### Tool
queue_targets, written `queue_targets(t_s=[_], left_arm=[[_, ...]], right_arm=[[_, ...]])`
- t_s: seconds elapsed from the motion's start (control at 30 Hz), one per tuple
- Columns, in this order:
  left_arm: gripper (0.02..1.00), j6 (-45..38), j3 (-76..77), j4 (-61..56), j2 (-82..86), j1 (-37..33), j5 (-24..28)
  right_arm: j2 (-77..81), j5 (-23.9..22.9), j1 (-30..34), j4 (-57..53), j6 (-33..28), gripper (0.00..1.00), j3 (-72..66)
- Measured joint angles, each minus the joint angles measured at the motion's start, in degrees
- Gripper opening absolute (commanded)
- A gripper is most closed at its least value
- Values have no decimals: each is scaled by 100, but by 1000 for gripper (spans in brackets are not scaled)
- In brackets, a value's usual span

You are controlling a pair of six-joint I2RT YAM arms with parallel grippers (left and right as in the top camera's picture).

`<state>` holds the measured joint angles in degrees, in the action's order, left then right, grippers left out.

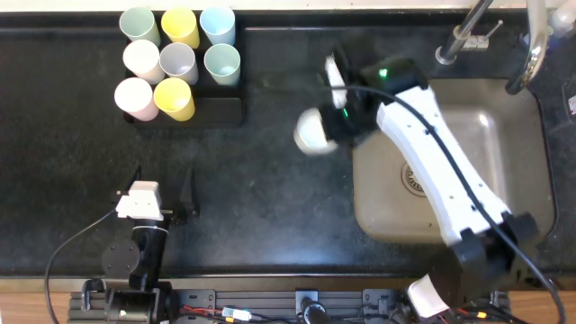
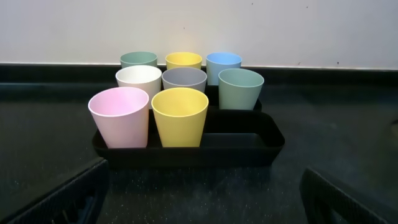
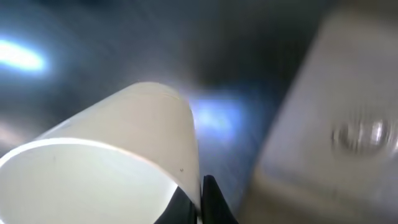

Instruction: Store Cups

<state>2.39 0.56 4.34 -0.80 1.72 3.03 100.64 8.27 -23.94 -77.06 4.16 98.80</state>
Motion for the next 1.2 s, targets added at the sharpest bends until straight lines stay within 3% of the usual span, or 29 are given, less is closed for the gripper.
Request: queue_targets(t_s=[0.2,0.33,0.63,1.2], left_arm=[[998,0,0,0,0,0,0],[1000,0,0,0,0,0,0],[1000,0,0,0,0,0,0],[1000,0,0,2,0,0,0]], right_arm=[[776,63,-557,-455,319,45,2651],[1681,87,-946,-501,501,47,3659],[3108,-103,-1438,-431,1021,45,3834],[3390,-422,-1558,68,1425,45,3834]])
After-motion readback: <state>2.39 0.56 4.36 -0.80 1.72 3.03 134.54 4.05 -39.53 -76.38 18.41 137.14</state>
